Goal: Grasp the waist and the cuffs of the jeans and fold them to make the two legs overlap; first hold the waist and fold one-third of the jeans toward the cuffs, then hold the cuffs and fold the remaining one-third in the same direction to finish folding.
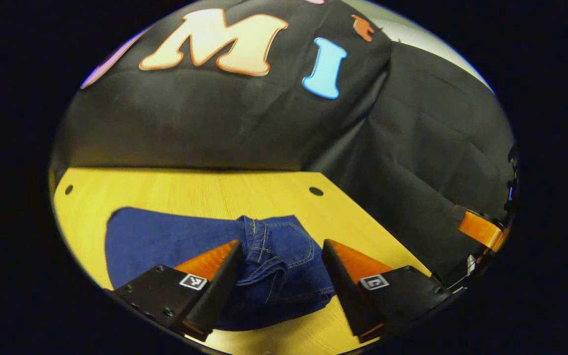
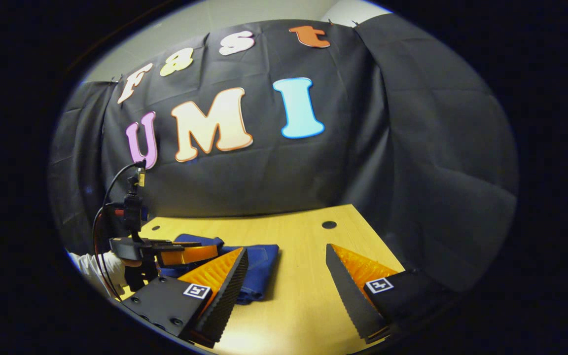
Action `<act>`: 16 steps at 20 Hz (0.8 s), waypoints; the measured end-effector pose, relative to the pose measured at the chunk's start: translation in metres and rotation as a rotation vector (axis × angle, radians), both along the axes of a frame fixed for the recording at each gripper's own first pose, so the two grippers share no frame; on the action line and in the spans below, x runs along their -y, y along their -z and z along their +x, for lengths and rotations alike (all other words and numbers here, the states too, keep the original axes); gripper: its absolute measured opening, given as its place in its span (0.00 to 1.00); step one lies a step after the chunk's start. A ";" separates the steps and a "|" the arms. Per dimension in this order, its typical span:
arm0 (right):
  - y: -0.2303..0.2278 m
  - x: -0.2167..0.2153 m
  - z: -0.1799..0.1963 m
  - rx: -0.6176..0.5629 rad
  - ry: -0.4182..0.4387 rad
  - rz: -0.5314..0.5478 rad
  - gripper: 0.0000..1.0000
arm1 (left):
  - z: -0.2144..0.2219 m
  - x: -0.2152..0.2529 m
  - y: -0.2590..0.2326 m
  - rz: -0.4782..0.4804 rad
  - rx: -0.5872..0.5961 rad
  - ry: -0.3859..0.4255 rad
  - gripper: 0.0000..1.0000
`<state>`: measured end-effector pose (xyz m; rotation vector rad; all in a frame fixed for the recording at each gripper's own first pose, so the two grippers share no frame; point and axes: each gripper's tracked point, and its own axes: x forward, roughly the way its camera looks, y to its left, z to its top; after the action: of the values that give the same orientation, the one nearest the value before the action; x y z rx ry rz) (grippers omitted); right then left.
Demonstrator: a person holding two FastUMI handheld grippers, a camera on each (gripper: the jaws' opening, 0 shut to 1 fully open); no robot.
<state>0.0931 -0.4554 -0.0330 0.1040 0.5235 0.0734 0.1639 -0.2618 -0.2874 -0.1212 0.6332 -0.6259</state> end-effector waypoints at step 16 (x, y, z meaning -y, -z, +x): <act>-0.167 -0.222 -0.072 0.397 -0.119 0.096 0.97 | -0.120 -0.239 -0.199 0.115 0.457 -0.276 0.95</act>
<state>0.0209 -0.2331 0.1345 0.1482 0.1285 0.2302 0.0443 -0.0233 -0.0881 0.0425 0.2022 -0.3310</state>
